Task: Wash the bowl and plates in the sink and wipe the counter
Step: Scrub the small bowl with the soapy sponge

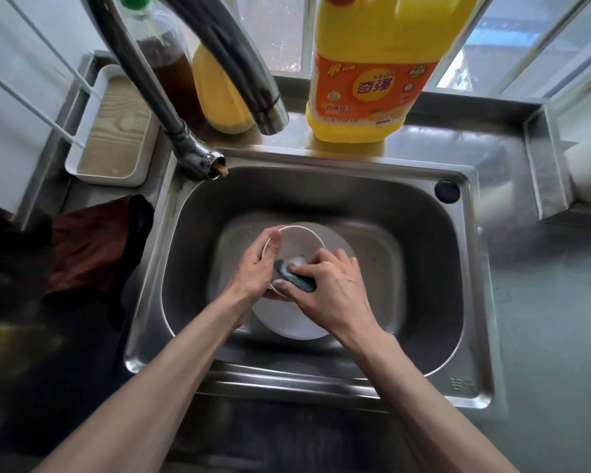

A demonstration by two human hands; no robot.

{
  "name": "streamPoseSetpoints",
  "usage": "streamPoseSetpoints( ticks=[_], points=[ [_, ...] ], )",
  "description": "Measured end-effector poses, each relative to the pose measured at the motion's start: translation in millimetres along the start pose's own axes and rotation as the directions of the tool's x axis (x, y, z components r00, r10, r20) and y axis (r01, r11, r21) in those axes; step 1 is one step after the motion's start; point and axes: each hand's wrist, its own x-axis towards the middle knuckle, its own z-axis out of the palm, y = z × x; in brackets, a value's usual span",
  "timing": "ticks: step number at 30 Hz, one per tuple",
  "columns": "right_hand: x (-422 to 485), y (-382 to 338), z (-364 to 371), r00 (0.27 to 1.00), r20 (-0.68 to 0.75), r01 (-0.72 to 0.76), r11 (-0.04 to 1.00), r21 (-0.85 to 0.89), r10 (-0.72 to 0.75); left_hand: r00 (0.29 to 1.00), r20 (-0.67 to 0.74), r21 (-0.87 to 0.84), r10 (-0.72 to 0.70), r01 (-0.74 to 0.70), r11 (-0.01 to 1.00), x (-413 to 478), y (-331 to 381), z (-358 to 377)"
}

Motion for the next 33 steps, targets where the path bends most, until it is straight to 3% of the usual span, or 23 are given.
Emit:
streamPoseSetpoints(
  ticks=[6, 9, 13, 16, 19, 22, 25, 29, 33],
  points=[
    [-4.6, 5.1, 7.8, 0.997, 0.009, 0.072, 0.952, 0.297, -0.078, 0.998, 0.039, -0.015, -0.048, 0.048, 0.999, 2.2, 12.3, -5.0],
    [-10.9, 3.7, 13.2, 0.998, -0.002, 0.054, 0.941, 0.335, -0.057, 0.993, 0.12, 0.017, 0.008, -0.01, 1.0, 2.3, 13.7, -8.8],
    [-8.2, -2.3, 16.1, 0.996, 0.076, 0.011, 0.922, 0.386, -0.043, 0.994, 0.104, 0.017, 0.029, -0.031, 0.999, -2.1, 6.7, -14.5],
    [-0.4, -1.6, 7.7, 0.985, 0.149, 0.043, 0.964, 0.262, -0.085, 0.992, 0.066, 0.096, 0.103, -0.109, 0.989, -2.8, 1.0, -15.9],
    [2.4, -2.3, 1.0, 0.975, 0.1, 0.197, 0.98, 0.001, -0.196, 0.989, 0.048, 0.135, 0.138, -0.143, 0.98, -5.8, -6.1, -14.1],
    [-1.0, -6.2, 6.5, 0.981, 0.058, 0.196, 0.947, -0.255, -0.187, 0.992, 0.028, 0.09, 0.125, -0.127, 0.988, -8.1, -7.4, -10.2],
    [-5.3, -8.7, 11.6, 0.988, -0.017, 0.141, 0.938, -0.316, -0.154, 0.99, 0.053, 0.07, 0.132, -0.136, 0.988, -5.9, -5.6, -9.4],
    [-3.8, -10.1, 10.7, 0.995, -0.057, 0.075, 0.989, -0.129, -0.083, 0.99, 0.037, 0.048, 0.137, -0.139, 0.989, -3.5, -7.5, -8.1],
    [10.9, -3.8, 3.3, 0.988, 0.153, -0.022, 0.978, 0.21, -0.01, 0.994, -0.021, 0.004, 0.105, -0.105, 0.994, -4.6, -10.2, -6.9]
  ],
)
